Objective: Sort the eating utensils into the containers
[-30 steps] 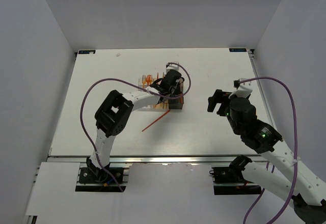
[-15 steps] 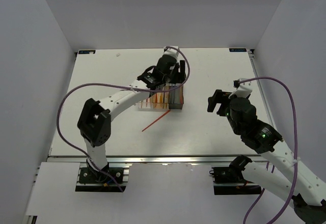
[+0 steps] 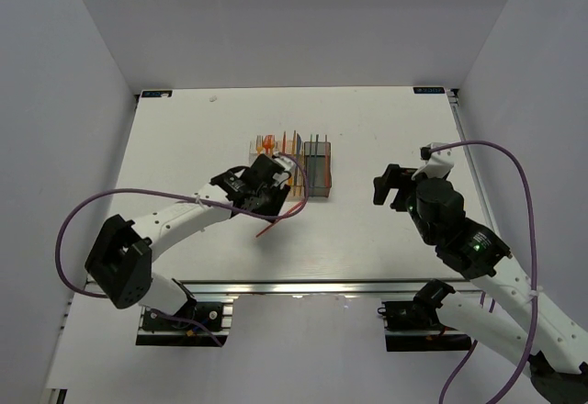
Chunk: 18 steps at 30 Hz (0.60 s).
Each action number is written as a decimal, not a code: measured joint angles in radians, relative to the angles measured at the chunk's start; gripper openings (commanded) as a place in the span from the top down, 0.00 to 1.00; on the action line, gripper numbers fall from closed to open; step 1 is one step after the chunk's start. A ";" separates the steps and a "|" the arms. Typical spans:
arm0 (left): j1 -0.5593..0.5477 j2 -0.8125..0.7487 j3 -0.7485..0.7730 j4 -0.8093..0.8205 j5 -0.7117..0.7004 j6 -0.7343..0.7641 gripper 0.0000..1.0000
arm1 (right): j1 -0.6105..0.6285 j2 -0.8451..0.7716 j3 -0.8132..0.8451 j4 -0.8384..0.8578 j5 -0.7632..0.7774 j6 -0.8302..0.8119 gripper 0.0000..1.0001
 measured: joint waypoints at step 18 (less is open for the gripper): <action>0.000 0.234 0.007 0.117 0.023 0.048 0.54 | 0.000 0.000 -0.019 0.023 -0.048 -0.011 0.11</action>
